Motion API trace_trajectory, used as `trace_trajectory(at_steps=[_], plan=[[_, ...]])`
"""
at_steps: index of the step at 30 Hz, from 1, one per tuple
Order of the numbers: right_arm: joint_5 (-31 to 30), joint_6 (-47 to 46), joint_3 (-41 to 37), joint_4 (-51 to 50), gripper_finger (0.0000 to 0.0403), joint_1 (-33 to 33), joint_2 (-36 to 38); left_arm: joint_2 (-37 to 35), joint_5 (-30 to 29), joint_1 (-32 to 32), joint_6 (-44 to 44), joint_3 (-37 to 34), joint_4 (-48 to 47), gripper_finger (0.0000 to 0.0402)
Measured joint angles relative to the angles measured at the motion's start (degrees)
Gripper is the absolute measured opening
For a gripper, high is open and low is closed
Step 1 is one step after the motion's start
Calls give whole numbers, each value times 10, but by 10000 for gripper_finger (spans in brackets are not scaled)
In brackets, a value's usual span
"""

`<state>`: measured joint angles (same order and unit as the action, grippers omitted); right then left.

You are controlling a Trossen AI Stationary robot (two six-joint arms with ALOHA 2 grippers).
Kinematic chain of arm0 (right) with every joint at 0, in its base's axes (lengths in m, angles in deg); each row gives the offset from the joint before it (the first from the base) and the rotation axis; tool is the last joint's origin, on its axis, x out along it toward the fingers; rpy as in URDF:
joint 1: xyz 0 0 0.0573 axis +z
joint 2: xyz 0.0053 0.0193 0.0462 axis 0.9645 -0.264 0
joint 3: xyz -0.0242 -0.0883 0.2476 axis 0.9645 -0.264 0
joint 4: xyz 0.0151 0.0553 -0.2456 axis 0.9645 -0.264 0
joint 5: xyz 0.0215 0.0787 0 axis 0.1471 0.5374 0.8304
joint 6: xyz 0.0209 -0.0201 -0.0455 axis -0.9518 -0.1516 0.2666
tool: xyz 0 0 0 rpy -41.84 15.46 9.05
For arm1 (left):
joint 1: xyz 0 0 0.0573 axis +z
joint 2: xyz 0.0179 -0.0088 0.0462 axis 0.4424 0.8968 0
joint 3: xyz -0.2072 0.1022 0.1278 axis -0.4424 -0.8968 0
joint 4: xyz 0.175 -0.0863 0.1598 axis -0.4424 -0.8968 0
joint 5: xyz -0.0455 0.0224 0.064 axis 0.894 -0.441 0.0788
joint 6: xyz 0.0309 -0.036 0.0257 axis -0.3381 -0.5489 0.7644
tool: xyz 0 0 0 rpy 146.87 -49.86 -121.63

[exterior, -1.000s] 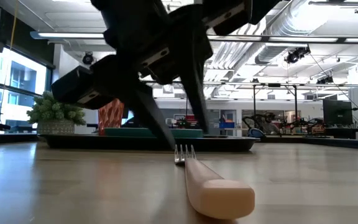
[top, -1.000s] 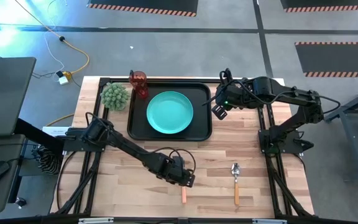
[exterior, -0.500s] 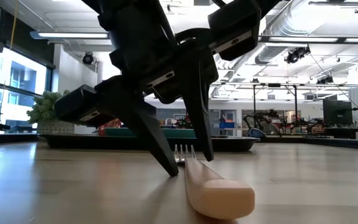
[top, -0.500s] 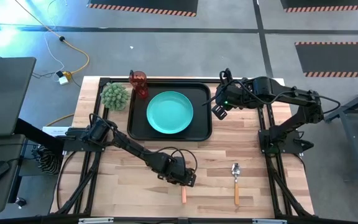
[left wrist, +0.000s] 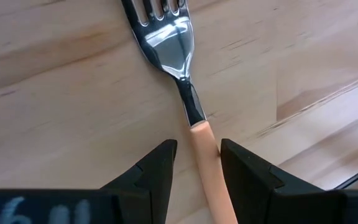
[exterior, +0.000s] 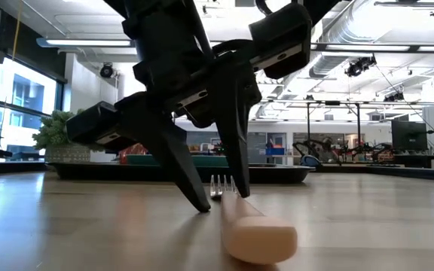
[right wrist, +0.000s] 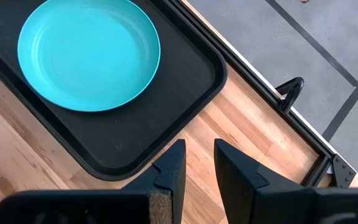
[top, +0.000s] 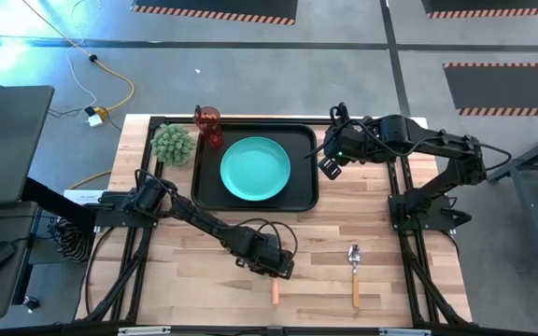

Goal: Pick and place plate/cup/fork/spoon on tray
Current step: Put the orange fork to the right of the blue plate on the black tray

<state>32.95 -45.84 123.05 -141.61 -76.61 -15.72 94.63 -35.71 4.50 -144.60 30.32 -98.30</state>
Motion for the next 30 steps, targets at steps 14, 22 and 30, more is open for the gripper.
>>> trace_trajectory(at_steps=[14,22,30], plan=[[0,0,0,0,76,0,0,0,9,6,31,0,-49,112],[0,0,0,0,76,0,0,-1,1,7,55,-1,-79,51],[0,0,0,3,76,0,0,-1,-3,14,95,-1,-98,48]])
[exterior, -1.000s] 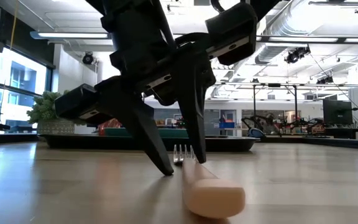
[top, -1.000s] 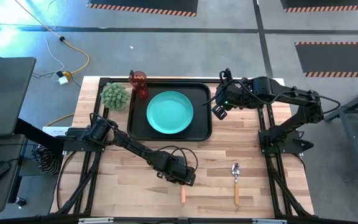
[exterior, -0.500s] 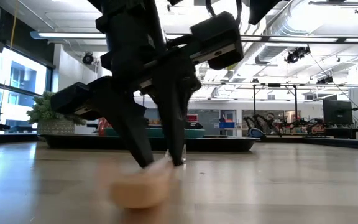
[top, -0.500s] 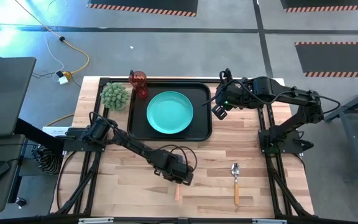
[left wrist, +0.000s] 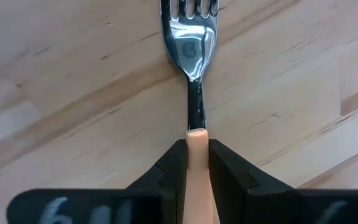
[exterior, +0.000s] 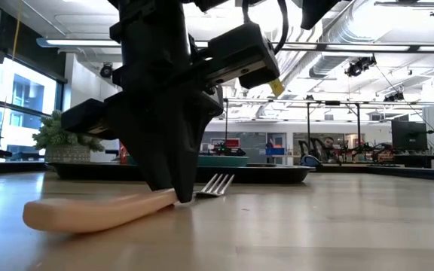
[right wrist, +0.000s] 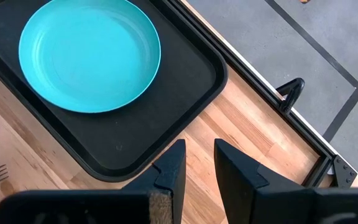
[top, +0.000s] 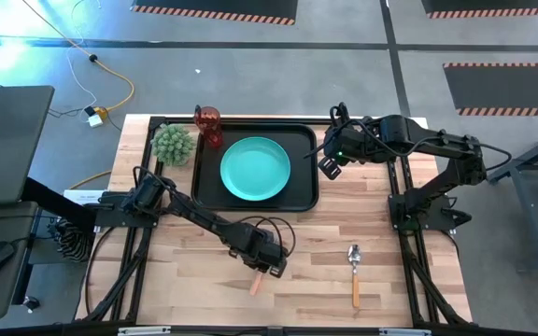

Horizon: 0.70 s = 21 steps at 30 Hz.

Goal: Pick and place plate/cup/fork/spoon on tray
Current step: Put the orange fork to the right of the blue plate on the black tray

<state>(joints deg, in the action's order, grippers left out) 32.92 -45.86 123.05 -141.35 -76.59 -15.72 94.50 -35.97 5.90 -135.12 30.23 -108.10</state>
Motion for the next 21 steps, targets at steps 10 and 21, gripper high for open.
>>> trace_trajectory(at_steps=[10,21], plan=[[3,0,0,0,76,0,0,-11,-4,0,19,-2,21,33],[6,15,0,0,76,0,0,-41,-60,7,20,-5,39,33]])
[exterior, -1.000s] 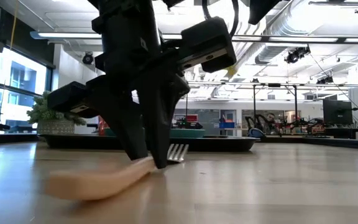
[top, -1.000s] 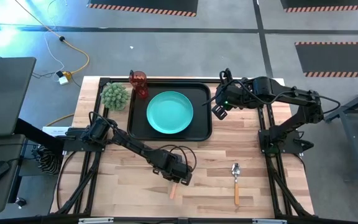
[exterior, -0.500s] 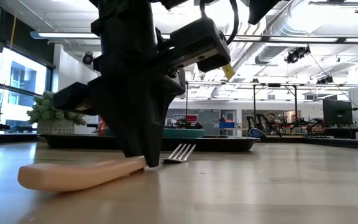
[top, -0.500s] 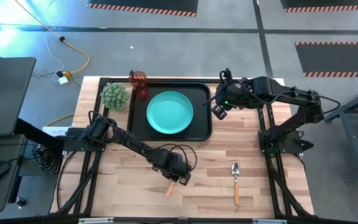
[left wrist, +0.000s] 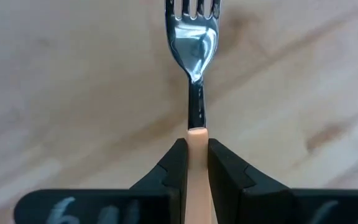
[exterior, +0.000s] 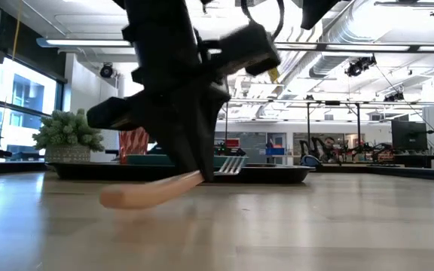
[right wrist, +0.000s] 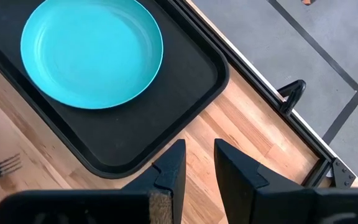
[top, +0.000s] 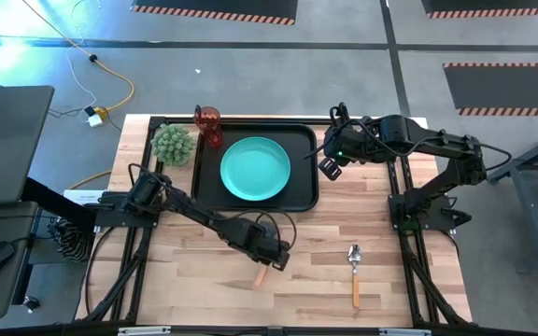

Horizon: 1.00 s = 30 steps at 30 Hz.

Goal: Pick and place plate/cup/fork/spoon on tray
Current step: Put the orange fork to the right of the blue plate on the black tray

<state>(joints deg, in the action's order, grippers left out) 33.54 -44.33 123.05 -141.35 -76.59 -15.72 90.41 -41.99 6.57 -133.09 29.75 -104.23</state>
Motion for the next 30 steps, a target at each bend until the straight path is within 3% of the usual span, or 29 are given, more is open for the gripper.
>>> trace_trajectory(at_steps=[13,30], plan=[[2,9,0,0,76,0,0,-1,1,36,32,2,99,33],[-20,48,0,0,76,0,0,-2,-1,141,112,3,185,35]])
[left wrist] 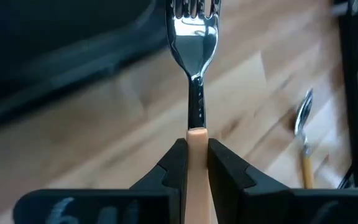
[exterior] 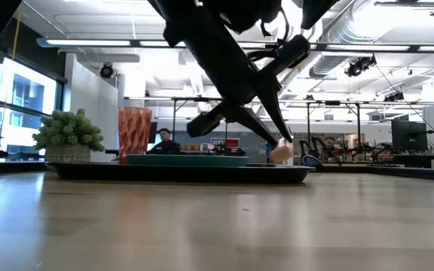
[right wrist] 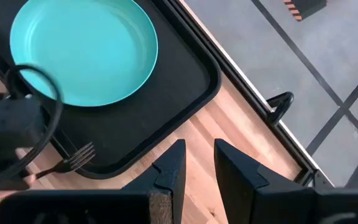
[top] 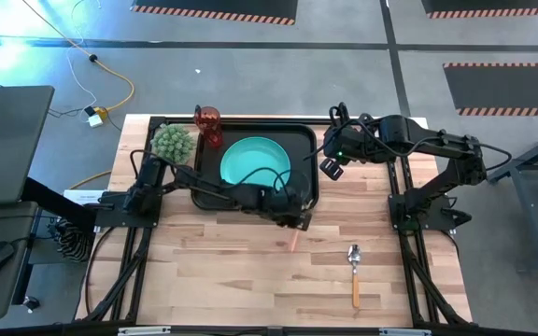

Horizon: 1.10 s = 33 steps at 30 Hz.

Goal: Pick and place plate/cup/fork/spoon on tray
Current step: Put the orange fork to the right of the blue plate on the black tray

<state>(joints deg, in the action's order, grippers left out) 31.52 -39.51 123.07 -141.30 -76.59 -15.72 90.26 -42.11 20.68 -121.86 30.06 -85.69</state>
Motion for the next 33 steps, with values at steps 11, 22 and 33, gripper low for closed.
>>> trace_trajectory(at_steps=[11,22,33], plan=[[-13,14,0,16,76,0,0,-1,3,73,87,78,-49,35],[-9,-27,0,49,76,-16,0,-1,30,156,162,129,-108,35],[-7,-48,0,49,76,-40,0,-1,28,207,157,131,-102,35]])
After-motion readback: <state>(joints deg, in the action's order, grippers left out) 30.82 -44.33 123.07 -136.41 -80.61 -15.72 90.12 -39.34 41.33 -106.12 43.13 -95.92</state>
